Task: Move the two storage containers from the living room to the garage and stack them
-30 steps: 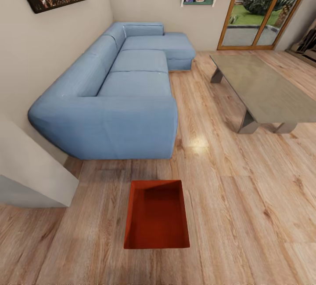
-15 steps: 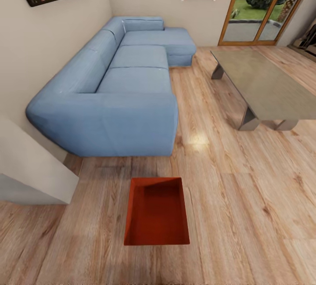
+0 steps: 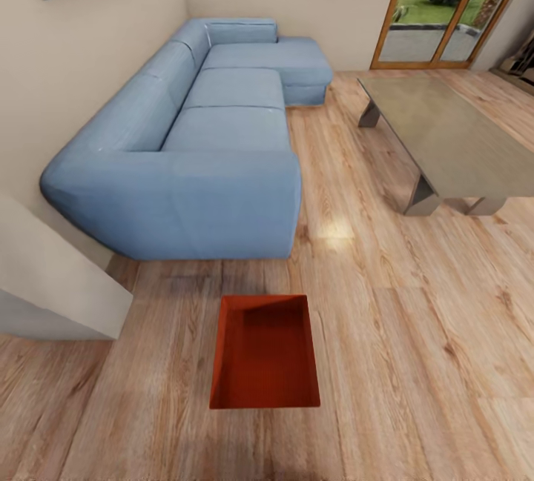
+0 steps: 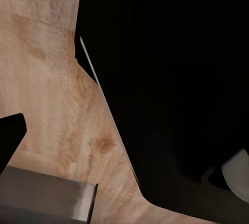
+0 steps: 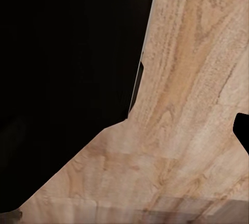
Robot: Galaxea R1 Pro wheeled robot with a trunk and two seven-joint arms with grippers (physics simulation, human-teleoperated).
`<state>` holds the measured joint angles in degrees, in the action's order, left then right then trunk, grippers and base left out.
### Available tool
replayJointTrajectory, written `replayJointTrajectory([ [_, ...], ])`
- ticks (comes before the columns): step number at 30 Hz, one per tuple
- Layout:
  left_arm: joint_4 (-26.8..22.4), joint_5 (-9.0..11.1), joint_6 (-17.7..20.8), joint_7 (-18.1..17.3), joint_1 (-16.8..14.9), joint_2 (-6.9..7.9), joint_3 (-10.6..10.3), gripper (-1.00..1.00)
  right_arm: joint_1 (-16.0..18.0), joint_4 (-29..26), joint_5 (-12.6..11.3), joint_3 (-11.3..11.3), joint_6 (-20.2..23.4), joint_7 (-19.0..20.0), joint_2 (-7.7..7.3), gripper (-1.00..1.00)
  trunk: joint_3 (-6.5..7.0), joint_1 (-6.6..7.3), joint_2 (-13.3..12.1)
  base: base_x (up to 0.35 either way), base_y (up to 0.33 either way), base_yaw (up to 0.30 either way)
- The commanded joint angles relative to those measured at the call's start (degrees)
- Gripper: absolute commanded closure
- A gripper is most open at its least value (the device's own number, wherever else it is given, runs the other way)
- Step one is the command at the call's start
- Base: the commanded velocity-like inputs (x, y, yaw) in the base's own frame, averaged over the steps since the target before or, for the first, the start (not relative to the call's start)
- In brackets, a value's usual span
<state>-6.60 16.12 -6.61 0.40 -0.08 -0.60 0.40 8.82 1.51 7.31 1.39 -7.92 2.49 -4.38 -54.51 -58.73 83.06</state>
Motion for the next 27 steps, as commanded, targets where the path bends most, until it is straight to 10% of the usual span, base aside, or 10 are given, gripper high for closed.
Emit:
replayJointTrajectory([
  [1,0.01,0.23,-0.16,0.04,-0.01,-0.02,0.02,-1.00,0.06,0.16,0.34,0.10,-0.32,0.06,-0.02,-1.00,-0.12,0.00,0.02,0.000,0.000,0.000],
  [27,0.01,0.23,-0.16,0.04,-0.01,-0.02,0.04,-1.00,0.06,0.16,0.36,0.14,-0.35,0.06,-0.03,-1.00,-2.41,0.00,0.02,0.000,0.000,0.000],
])
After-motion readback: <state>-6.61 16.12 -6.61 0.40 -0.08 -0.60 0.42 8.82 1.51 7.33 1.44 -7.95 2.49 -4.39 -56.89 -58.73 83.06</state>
